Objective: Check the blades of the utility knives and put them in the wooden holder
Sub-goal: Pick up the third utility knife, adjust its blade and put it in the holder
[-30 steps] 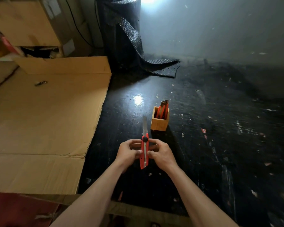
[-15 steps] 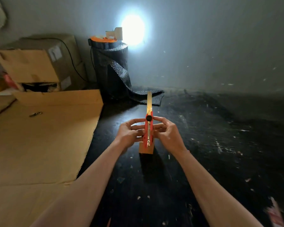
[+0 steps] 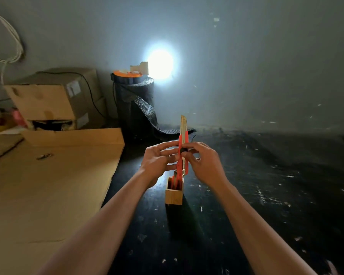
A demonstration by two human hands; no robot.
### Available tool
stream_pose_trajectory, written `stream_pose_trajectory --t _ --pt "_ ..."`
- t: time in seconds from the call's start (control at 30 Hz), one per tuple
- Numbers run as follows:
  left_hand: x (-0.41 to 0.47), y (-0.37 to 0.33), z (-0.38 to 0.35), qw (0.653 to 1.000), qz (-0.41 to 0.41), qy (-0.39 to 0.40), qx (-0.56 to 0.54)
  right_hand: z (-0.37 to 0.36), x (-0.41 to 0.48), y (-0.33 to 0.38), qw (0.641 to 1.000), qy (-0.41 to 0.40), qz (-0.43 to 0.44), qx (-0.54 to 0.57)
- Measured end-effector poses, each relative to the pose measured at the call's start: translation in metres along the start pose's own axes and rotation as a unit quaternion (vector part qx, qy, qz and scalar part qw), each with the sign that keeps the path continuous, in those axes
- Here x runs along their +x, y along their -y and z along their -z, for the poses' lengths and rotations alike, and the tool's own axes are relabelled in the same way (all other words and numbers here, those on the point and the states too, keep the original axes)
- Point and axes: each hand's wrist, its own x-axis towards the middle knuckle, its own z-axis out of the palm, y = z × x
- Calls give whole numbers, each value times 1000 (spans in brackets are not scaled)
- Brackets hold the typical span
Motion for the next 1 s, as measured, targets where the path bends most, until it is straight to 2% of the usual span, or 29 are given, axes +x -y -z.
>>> stream_pose_trajectory --t 0.3,0.63,0.83,1.0 --pt "-1 -10 2 1000 3 -29 6 -9 -28 -3 999 29 -21 37" --pt "-4 -9 2 999 -2 -32 26 -13 -41 -4 999 27 -15 38" --pt "-4 -9 -3 998 -7 -30 48 -12 -37 -2 997 11 -54 56" --pt "-1 -12 -4 998 -15 -25 47 -10 -39 -2 999 17 -17 42"
